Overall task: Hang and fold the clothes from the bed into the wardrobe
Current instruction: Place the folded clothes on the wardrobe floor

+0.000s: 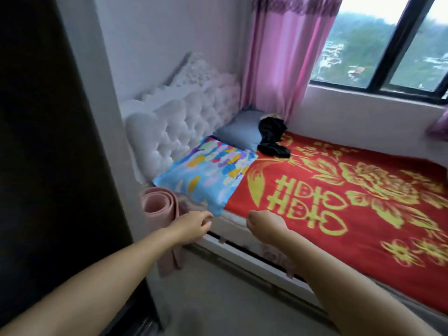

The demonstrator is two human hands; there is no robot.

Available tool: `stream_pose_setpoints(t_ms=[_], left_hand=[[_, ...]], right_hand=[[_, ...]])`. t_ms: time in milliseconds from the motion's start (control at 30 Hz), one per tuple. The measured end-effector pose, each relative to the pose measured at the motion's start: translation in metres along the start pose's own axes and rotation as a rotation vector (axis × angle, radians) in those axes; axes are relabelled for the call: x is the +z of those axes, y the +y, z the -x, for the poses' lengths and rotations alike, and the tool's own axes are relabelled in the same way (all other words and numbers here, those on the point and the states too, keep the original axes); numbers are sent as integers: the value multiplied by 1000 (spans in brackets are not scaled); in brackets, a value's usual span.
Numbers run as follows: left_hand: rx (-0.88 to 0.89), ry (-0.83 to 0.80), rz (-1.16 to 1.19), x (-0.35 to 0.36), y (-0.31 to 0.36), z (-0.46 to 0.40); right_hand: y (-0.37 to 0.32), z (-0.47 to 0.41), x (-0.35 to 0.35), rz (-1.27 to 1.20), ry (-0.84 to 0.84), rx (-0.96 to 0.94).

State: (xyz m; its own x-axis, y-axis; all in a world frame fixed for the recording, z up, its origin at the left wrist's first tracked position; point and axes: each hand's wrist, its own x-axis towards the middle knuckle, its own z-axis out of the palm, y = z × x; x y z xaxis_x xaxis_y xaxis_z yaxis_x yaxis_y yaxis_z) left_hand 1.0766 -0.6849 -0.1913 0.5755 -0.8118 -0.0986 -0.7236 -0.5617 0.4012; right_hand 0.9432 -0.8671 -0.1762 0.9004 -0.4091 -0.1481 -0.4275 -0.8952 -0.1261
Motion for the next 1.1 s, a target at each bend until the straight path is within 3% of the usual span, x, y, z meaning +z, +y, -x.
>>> stream_pose_setpoints(t_ms=[200,367,667,933,1100], left_hand=[[216,-121,24,45,127,-102],[246,-204,48,62,166,-157],[262,-249,18,72,177,-291],[275,-286,28,61,153,-472],[225,-360,52,86,138,-550]], right_hand=[[163,5,-21,-24,-18,228],[225,-5,-15,-78,-56,287],[300,-97,-11,-122,-19,321],[355,-249,-22,-192,17,405],[388,-314,9,-195,-86,434]])
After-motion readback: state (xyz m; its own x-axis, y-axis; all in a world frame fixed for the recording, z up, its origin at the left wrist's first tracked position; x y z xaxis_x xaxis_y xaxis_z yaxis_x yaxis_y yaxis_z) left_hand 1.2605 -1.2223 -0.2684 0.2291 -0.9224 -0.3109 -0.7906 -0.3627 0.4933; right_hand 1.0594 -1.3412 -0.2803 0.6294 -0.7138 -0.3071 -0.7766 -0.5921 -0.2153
